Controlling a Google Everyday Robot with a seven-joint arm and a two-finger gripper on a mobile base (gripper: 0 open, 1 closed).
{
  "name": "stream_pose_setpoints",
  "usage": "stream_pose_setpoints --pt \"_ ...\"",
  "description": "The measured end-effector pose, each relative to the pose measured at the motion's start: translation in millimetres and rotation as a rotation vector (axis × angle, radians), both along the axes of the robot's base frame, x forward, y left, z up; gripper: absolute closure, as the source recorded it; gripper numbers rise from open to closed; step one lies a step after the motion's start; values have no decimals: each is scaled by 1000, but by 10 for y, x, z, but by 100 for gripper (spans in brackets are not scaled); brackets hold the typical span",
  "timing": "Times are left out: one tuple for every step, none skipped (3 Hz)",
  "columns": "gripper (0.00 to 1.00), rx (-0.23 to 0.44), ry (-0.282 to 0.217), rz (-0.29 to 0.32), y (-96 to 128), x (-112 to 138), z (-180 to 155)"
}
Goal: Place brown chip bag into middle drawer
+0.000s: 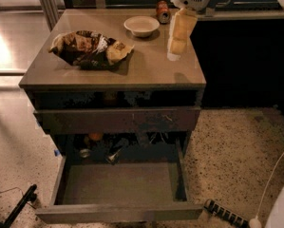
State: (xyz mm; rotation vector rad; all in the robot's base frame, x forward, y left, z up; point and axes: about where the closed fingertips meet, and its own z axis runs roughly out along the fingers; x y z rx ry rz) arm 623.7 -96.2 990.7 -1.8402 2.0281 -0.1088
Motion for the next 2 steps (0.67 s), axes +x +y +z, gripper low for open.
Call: stream_pose_setpoints --pt "0 0 2 23 283 302 -17" --pt "0 10 -20 70 686 568 17"
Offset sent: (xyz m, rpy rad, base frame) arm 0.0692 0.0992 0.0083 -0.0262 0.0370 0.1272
